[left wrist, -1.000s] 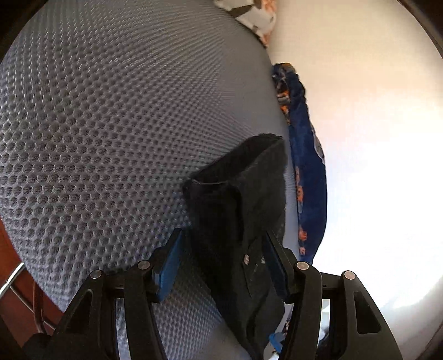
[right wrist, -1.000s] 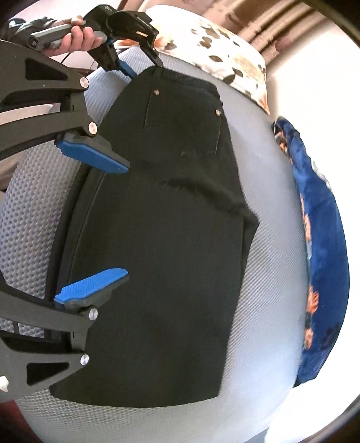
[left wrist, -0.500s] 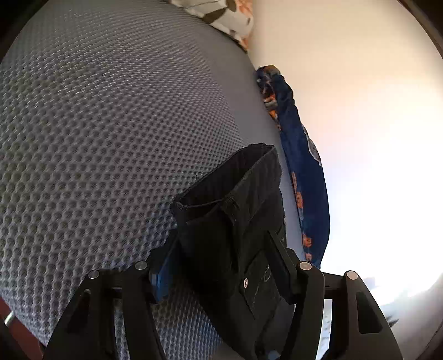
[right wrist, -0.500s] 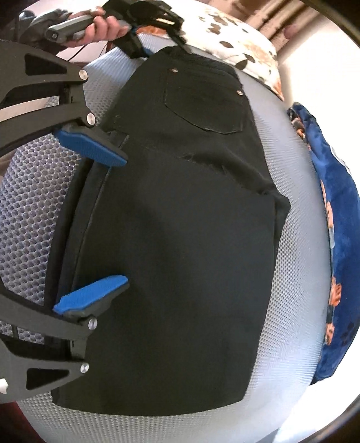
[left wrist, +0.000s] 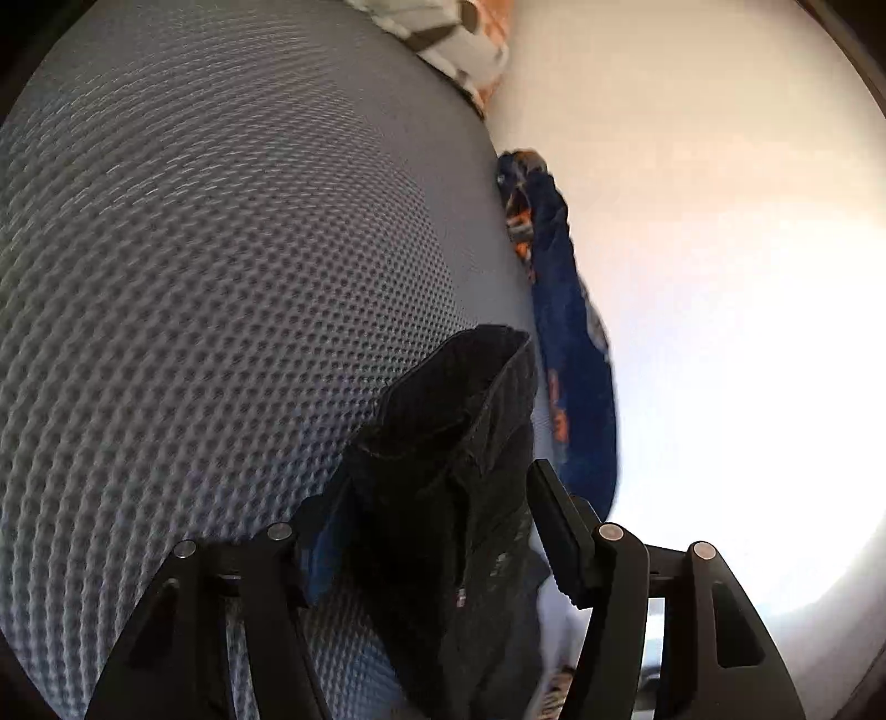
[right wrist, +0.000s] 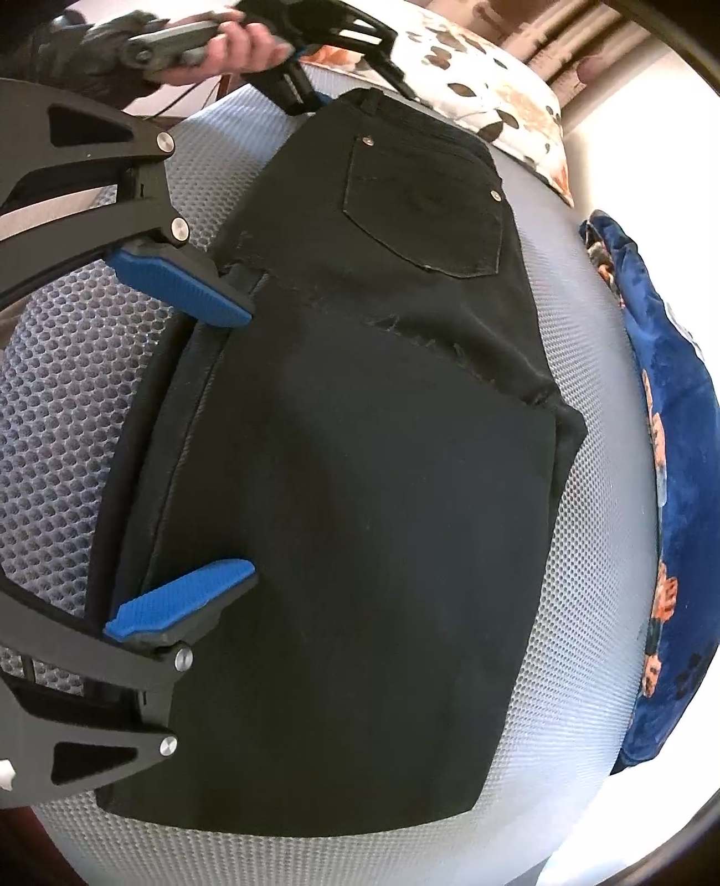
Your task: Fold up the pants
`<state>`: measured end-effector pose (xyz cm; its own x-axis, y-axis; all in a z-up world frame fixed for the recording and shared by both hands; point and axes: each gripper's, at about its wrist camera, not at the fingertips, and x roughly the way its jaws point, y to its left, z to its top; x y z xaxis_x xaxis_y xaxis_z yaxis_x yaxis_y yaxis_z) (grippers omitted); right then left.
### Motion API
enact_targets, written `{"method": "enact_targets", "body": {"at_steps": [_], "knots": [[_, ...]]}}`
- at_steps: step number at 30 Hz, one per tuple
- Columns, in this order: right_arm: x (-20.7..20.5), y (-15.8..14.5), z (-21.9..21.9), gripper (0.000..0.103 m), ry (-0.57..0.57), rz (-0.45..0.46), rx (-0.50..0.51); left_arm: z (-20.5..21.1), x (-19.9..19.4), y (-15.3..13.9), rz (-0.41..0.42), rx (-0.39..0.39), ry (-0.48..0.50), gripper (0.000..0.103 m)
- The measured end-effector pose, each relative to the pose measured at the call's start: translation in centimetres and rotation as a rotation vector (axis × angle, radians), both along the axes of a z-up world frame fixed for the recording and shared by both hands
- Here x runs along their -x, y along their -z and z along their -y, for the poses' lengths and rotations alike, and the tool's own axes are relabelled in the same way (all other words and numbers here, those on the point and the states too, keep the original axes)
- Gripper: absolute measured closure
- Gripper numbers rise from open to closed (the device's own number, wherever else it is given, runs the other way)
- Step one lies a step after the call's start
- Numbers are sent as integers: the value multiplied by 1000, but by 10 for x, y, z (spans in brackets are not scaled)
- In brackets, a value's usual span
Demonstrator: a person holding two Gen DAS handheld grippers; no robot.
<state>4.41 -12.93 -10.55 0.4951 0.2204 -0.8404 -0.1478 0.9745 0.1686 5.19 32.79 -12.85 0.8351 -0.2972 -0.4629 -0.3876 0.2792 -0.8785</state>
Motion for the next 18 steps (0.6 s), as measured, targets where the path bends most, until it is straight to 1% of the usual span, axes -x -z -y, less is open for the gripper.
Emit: {"method": "enact_targets", "body": {"at_steps": [3,5,6,8,9,10,11,12,13,14,15,17,18], "knots": [[-2,-1,0,18,7,-2,-18,18,-6,-7,-21,-132,45,42],[-2,-1,-1,17,13,-2,-21,24,-9,-8,-36,-180,57,42],[-2,0,-2,16,9,-1,-17,24,-13,-8,-43,-184,54,42],[-2,0,-6,15,4,2,-3,19,-21,-4,-39,-149,36,42],[-2,0,-8,14,0,3,4,16,-24,-1,-43,-129,25,48],[-1,0,-9,14,-1,4,6,15,-24,1,-56,-133,24,62],[-1,0,-10,14,0,5,6,14,-25,2,-76,-152,22,70],[-1,0,-10,13,2,5,2,14,-22,4,-91,-156,22,73],[-1,0,-9,13,2,4,-4,13,-20,4,-89,-146,12,76],[-2,0,-8,12,2,1,-16,15,-19,1,-81,-142,-2,77],[-2,0,-8,12,3,-1,-23,17,-14,-4,-78,-158,-2,78],[-3,-2,-7,12,-3,-8,-30,27,-16,-25,-83,-258,23,79],[-3,-4,-5,12,-6,-13,-42,35,-20,-40,-68,-305,42,79]]}}
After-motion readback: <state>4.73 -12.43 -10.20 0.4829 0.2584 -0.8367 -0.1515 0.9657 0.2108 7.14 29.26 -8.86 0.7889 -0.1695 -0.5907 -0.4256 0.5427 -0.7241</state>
